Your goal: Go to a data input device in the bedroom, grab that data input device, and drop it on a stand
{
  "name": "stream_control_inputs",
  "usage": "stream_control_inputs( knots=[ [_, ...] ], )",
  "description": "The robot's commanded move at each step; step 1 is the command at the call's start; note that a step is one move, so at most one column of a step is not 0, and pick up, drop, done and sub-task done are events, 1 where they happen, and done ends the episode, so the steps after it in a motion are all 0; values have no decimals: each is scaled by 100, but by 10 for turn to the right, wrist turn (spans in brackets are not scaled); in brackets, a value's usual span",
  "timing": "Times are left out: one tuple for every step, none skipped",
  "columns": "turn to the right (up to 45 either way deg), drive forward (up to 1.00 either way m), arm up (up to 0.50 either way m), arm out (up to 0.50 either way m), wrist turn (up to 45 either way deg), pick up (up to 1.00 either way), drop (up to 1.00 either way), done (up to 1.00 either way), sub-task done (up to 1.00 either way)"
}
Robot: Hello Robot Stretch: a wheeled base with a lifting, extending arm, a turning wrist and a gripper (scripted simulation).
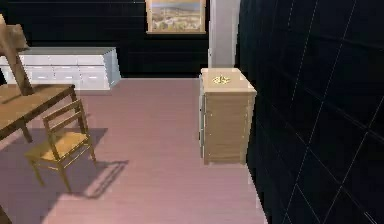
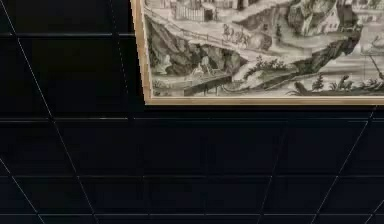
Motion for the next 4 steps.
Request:
stream_control_inputs(
  knots=[
    [-450, 0, 0, 0, 0, 0, 0, 0, 0],
    [-450, 0, 0, 0, 0, 0, 0, 0, 0],
    [-60, 0, 0, 0, 0, 0, 0, 0, 0],
    [0, 5, 0, 0, 0, 0, 0, 0, 0]
  ],
)
